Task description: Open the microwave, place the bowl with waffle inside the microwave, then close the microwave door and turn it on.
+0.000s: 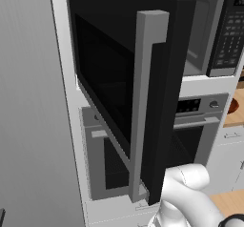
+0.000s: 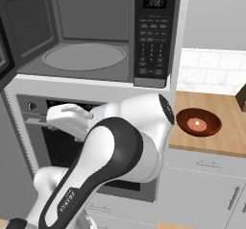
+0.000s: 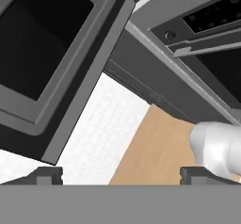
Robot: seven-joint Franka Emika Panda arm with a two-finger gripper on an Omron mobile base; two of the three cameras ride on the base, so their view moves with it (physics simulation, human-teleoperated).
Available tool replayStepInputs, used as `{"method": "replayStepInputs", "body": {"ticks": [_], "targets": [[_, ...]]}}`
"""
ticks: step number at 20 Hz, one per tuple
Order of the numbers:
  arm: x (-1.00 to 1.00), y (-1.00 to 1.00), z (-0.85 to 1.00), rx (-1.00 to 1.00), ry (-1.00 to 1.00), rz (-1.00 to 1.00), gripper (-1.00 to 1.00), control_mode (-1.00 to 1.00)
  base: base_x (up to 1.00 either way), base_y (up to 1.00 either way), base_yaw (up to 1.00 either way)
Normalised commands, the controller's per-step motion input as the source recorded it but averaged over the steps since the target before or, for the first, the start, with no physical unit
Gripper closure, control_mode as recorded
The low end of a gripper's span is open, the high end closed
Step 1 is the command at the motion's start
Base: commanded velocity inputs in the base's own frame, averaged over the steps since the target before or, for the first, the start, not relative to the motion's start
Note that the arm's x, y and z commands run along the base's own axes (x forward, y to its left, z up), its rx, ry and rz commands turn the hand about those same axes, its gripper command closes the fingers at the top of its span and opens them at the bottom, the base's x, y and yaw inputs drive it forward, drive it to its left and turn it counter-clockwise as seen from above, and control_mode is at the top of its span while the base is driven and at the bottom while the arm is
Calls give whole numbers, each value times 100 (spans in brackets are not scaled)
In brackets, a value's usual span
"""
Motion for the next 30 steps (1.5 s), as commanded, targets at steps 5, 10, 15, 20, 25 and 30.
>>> {"method": "replayStepInputs", "body": {"ticks": [5,10,15,20,25,30], "targets": [[-1,-39,-6,-7,7,-34,-100,-100,0,0,0],[0,-38,-16,-11,11,-48,-100,-100,0,0,0],[-2,-32,-16,-11,6,-45,-100,-100,0,0,0],[-2,-27,-16,-11,2,-38,-100,-100,0,0,0],[-1,-36,-12,-9,7,-23,-100,-100,0,0,0],[0,-42,-2,-3,15,-8,-100,-100,0,0,0]]}}
